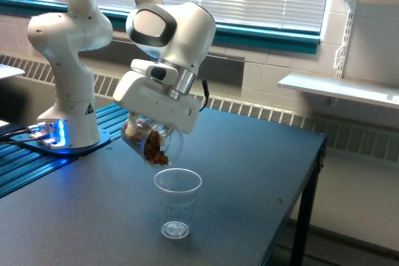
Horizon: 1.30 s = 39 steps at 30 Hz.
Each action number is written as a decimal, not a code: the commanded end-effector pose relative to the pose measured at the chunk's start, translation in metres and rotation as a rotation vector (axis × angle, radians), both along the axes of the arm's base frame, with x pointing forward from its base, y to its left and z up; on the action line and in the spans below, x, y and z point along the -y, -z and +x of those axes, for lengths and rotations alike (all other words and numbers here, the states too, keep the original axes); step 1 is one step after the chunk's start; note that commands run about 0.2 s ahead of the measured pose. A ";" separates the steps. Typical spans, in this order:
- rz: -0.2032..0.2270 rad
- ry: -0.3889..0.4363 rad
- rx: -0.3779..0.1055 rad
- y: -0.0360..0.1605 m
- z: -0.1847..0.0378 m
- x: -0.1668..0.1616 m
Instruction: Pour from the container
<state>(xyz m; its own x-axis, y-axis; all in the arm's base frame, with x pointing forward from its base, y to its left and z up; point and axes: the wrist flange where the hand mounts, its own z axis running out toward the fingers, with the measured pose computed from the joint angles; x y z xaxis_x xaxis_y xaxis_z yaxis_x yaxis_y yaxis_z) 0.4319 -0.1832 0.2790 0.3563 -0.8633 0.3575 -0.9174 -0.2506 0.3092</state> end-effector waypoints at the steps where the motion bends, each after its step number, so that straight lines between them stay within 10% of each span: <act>1: -0.005 -0.004 -0.011 0.001 0.006 -0.003; 39: 0.002 -0.045 -0.062 0.012 0.016 -0.017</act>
